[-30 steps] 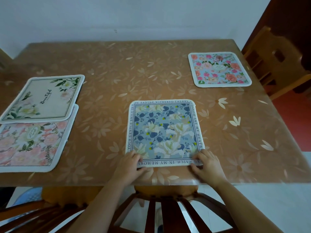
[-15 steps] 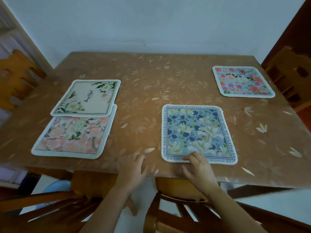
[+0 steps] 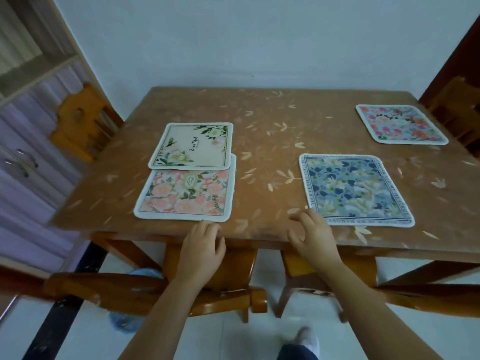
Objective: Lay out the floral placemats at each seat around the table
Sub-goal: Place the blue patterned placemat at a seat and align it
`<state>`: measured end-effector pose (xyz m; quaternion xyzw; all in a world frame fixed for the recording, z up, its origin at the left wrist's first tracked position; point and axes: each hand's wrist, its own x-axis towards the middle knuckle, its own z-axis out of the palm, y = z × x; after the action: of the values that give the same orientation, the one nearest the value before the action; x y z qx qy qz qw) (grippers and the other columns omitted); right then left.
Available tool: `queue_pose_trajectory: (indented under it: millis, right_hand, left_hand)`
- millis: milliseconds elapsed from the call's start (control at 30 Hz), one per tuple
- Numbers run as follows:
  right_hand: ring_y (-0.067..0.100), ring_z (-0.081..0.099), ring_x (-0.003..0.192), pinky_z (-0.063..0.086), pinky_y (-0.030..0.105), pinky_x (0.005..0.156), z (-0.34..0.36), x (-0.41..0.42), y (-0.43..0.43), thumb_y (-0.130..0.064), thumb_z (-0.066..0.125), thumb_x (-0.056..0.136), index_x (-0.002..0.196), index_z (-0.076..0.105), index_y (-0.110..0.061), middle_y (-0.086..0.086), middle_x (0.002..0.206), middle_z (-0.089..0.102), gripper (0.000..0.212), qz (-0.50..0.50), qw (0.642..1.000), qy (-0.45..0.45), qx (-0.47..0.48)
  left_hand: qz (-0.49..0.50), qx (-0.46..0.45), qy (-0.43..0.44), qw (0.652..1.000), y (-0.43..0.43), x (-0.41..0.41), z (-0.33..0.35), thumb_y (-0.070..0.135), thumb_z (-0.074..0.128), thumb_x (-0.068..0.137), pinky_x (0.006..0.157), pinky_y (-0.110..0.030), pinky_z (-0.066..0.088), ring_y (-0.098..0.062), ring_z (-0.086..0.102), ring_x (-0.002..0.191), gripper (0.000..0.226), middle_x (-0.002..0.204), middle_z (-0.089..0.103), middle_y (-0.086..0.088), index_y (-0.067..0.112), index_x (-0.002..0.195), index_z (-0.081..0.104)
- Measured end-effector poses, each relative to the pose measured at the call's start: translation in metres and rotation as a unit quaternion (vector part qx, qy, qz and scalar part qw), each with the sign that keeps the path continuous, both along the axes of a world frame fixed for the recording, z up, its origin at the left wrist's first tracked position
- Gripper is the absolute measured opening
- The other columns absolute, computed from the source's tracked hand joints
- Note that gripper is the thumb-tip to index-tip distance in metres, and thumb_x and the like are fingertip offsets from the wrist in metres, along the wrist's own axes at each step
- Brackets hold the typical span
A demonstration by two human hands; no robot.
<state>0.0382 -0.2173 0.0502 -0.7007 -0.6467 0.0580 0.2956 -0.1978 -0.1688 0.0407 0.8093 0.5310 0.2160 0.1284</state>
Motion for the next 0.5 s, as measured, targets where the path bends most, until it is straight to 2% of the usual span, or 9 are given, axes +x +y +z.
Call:
queue_pose_trajectory:
  millis: [133, 300, 500]
  right_hand:
    - [0.031, 0.057, 0.085, 0.05, 0.043, 0.071, 0.001, -0.045, 0.004, -0.01, 0.067, 0.075, 0.094, 0.061, -0.007, 0.013, 0.092, 0.061, 0.02, 0.033, 0.999, -0.038, -0.002]
    - [0.027, 0.055, 0.082, 0.046, 0.038, 0.069, -0.004, -0.09, 0.031, -0.01, 0.066, 0.075, 0.094, 0.061, -0.009, 0.01, 0.089, 0.061, 0.019, 0.069, 0.996, -0.047, -0.007]
    - [0.027, 0.053, 0.09, 0.046, 0.039, 0.074, -0.028, -0.125, 0.083, -0.015, 0.063, 0.08, 0.101, 0.059, -0.01, 0.009, 0.097, 0.059, 0.022, 0.08, 0.995, -0.045, -0.046]
  left_hand:
    - [0.013, 0.002, -0.014, 1.0, 0.001, -0.03, 0.001, 0.019, 0.059, 0.085, 0.083, -0.035, 0.045, -0.02, 0.05, 0.102, 0.019, 0.105, 0.055, -0.004, 0.014, 0.103, 0.055]
    - [0.011, 0.007, -0.016, 1.0, 0.024, -0.06, -0.003, 0.02, 0.056, 0.086, 0.078, -0.034, 0.043, -0.02, 0.05, 0.098, 0.016, 0.103, 0.054, -0.003, 0.014, 0.101, 0.054]
    - [-0.004, -0.003, 0.02, 1.0, 0.088, -0.1, -0.018, 0.021, 0.054, 0.088, 0.083, -0.035, 0.042, -0.021, 0.049, 0.102, 0.02, 0.107, 0.054, -0.004, 0.012, 0.106, 0.053]
